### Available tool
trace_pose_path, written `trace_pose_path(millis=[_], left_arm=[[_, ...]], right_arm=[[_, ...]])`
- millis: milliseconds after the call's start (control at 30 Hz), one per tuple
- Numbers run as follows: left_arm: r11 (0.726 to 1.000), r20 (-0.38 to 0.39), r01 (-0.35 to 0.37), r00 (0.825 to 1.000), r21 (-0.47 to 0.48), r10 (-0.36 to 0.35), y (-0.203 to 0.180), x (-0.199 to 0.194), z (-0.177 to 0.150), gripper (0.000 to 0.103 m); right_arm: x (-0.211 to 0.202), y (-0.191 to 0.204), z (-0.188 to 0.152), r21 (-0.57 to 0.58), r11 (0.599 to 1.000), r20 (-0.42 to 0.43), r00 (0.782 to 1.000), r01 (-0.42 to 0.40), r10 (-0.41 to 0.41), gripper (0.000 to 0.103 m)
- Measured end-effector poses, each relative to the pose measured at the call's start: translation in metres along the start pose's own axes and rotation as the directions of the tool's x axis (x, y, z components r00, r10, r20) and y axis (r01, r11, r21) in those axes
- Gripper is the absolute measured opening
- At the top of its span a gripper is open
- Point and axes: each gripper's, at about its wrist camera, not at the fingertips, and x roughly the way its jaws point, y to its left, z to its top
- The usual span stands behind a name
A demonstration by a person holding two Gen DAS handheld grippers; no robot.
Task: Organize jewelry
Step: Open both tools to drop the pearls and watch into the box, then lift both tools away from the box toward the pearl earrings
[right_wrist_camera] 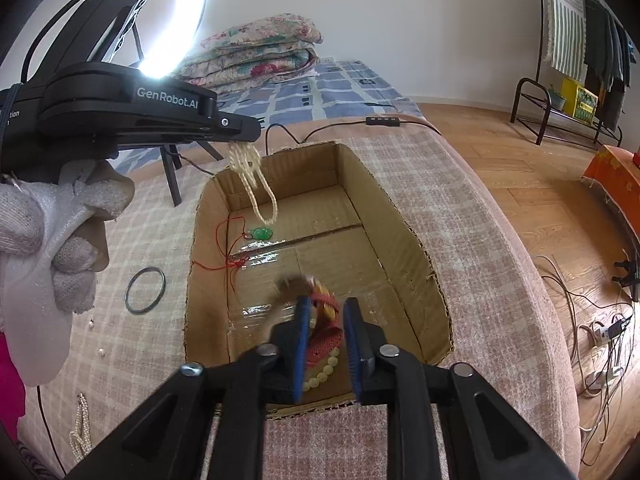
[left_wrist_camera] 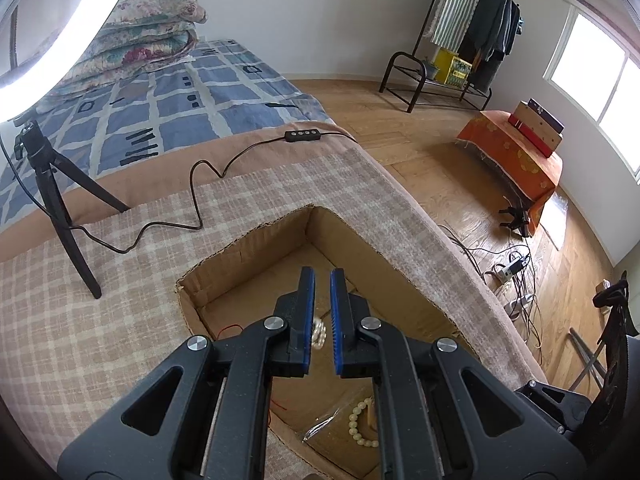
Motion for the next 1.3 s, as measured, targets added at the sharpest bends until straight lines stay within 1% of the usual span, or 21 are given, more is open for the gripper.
trace_pose_path(millis=[67,100,133,200,300,367,433,567,633,733,767,833,867,933,1000,1167,1300], left_arm=[[1.0,-0.001,-0.004,1.0,0.0,0.004,0.0,0.0,0.0,0.019],[1.0,0.003,-0.002,1.0,-0.002,0.002,0.0,-0.001,0.0,0.036],[1.0,0.011,0.001,1.0,-0.004,-0.001,0.0,-0.003,0.0,0.041],[1.0,0.02,-0.002,1.0,0.001,0.002,0.0,-0.008,-0.001,0.041],[1.0,0.029,-0.01,1.0,0.001,0.01,0.002,-0.018,-0.003,0.041],[1.0,0.034,-0.01,0.999,-0.003,0.01,0.004,-0.027,-0.004,0.041],[1.0,0.042,-0.011,0.999,-0.004,0.011,0.007,-0.037,-0.005,0.041],[1.0,0.062,-0.009,0.998,-0.006,0.009,0.011,-0.061,-0.007,0.041],[1.0,0.079,-0.019,0.997,-0.003,0.02,0.013,-0.075,-0.007,0.041],[1.0,0.101,-0.031,0.994,-0.002,0.031,0.017,-0.096,-0.009,0.041],[0.999,0.109,-0.039,0.993,-0.002,0.039,0.018,-0.104,-0.009,0.043],[0.998,0.129,-0.063,0.99,-0.009,0.064,0.023,-0.121,-0.012,0.066],[0.997,0.14,-0.07,0.988,-0.018,0.072,0.027,-0.128,-0.013,0.068],[0.997,0.149,-0.075,0.986,-0.03,0.078,0.035,-0.142,-0.017,0.069],[0.995,0.152,-0.093,0.984,-0.041,0.098,0.043,-0.156,-0.022,0.069],[0.99,0.155,-0.133,0.978,-0.048,0.139,0.06,-0.187,-0.042,0.069],[0.985,0.161,-0.158,0.973,-0.063,0.166,0.077,-0.216,-0.065,0.069]], right_arm=[[-0.002,0.002,0.001,-0.009,1.0,0.008,1.0,0.007,-0.007,0.029],[-0.003,0.003,0.001,-0.014,1.0,0.01,1.0,0.009,-0.009,0.033],[-0.005,0.004,0.001,-0.017,1.0,0.015,1.0,0.013,-0.012,0.041],[-0.008,0.005,0.002,-0.018,1.0,0.029,0.999,0.02,-0.02,0.053],[-0.014,0.007,0.003,-0.022,0.999,0.043,0.999,0.027,-0.026,0.054],[-0.019,0.008,0.004,-0.019,0.999,0.05,0.998,0.028,-0.027,0.057],[-0.023,0.009,0.004,-0.018,0.999,0.059,0.998,0.032,-0.031,0.064],[-0.035,0.013,0.006,-0.025,0.999,0.082,0.996,0.039,-0.036,0.073],[-0.041,0.017,0.007,-0.031,0.999,0.092,0.995,0.041,-0.038,0.083],[-0.048,0.022,0.007,-0.04,0.998,0.105,0.993,0.054,-0.049,0.088],[-0.05,0.025,0.008,-0.047,0.997,0.103,0.993,0.054,-0.048,0.089],[-0.054,0.029,0.007,-0.064,0.997,0.103,0.994,0.05,-0.043,0.095],[-0.056,0.032,0.007,-0.072,0.996,0.107,0.993,0.052,-0.044,0.096],[-0.059,0.038,0.005,-0.091,0.994,0.118,0.992,0.061,-0.05,0.1],[-0.062,0.045,0.004,-0.113,0.992,0.124,0.991,0.061,-0.047,0.1],[-0.066,0.059,-0.002,-0.149,0.988,0.124,0.992,0.033,-0.015,0.103],[-0.068,0.066,-0.007,-0.153,0.988,0.122,0.993,0.016,0.003,0.103]])
